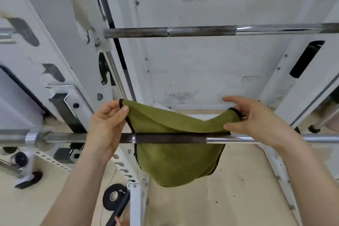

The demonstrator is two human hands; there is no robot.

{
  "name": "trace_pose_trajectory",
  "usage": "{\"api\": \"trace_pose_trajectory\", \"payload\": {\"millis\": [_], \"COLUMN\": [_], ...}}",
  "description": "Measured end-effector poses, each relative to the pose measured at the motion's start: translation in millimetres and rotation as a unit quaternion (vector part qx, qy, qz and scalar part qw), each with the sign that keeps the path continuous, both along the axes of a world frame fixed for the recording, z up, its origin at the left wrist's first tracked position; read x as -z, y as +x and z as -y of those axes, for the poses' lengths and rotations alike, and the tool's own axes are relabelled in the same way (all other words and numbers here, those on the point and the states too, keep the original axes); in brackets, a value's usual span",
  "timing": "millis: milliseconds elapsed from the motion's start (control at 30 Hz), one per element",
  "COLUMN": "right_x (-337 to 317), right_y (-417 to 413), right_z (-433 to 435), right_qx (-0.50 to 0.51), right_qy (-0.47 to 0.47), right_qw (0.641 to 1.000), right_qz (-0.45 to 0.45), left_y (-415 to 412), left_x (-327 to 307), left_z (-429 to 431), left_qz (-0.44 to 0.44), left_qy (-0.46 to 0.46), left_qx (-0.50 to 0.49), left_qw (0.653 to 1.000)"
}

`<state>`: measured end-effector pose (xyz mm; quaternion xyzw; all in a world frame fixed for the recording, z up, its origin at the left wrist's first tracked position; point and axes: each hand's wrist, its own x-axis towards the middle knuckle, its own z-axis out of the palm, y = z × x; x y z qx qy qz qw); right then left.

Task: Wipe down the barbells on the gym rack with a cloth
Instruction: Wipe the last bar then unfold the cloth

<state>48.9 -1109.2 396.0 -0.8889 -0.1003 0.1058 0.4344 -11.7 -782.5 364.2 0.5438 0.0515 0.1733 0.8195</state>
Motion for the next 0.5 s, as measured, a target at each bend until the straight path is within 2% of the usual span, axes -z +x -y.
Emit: {"api": "trace_pose_trajectory", "payload": {"millis": [67,167,233,333,400,467,500], "right_x": [-8,-27,-45,-76,-97,-114,-119], "right_y": [0,-2,-8,-16,-21,-27,-31], "right_z": [0,-4,-9,-12,-15,-18,-20], "right_qx": [-0.042,0.004,0.043,0.064,0.048,0.001,-0.021], "right_qy": [-0.029,-0.084,-0.077,-0.041,0.027,0.154,0.211], "right_qw": [0.996,0.964,0.936,0.905,0.92,0.949,0.953], "right_qz": [0.067,0.252,0.34,0.419,0.388,0.275,0.218], "left_y": [-8,-27,-41,-65,-83,-101,-111], "left_x": [-17,-48,-69,-100,-119,-135,-140], "left_z": [2,4,4,4,3,3,4], "left_qz": [0.021,0.051,0.072,0.091,0.106,0.123,0.126], "left_qy": [-0.008,0.009,0.022,0.051,0.06,0.087,0.114], "left_qx": [-0.053,-0.111,-0.119,-0.14,-0.18,-0.226,-0.254], "left_qw": [0.998,0.993,0.99,0.985,0.976,0.962,0.952]}}
